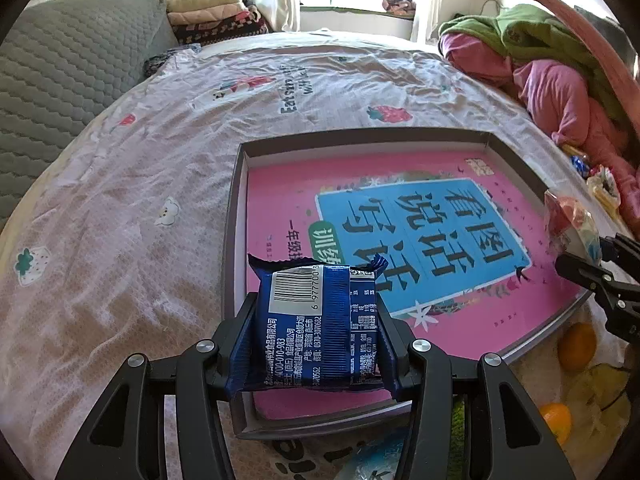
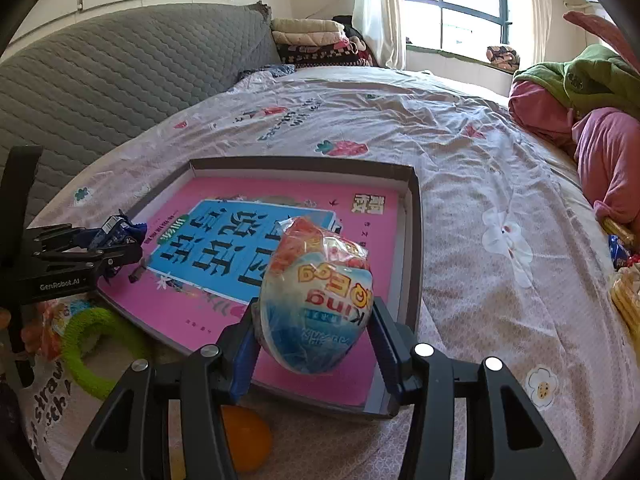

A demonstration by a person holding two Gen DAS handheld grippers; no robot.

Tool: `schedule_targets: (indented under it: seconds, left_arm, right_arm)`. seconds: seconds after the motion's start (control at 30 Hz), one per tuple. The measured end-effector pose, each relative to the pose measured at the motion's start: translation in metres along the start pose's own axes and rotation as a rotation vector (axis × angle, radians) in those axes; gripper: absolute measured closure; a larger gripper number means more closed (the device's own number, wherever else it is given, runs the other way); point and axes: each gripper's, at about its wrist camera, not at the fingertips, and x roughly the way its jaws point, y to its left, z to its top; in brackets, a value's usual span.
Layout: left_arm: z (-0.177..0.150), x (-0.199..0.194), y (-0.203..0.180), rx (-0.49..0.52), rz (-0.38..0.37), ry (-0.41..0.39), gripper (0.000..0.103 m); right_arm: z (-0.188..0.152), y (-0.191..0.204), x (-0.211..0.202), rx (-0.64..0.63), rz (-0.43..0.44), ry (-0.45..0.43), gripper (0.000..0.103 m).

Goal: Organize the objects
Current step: 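Carry the biscuit packet with the left tool while the right tool carries the egg over the tray, then lower the biscuit packet into the tray and open the left tool while the right tool releases the egg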

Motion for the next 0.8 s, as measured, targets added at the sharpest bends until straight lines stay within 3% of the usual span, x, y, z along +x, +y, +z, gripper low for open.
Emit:
schedule_targets:
  seconds: [0.8]
  left_arm:
    - [-0.0022, 0.0055, -0.0026, -0.002, 0.002, 0.025, 0.049]
  right_arm:
    - [-0.0042, 0.0067, 0.0055, -0.051, -0.055, 0.007, 0.051]
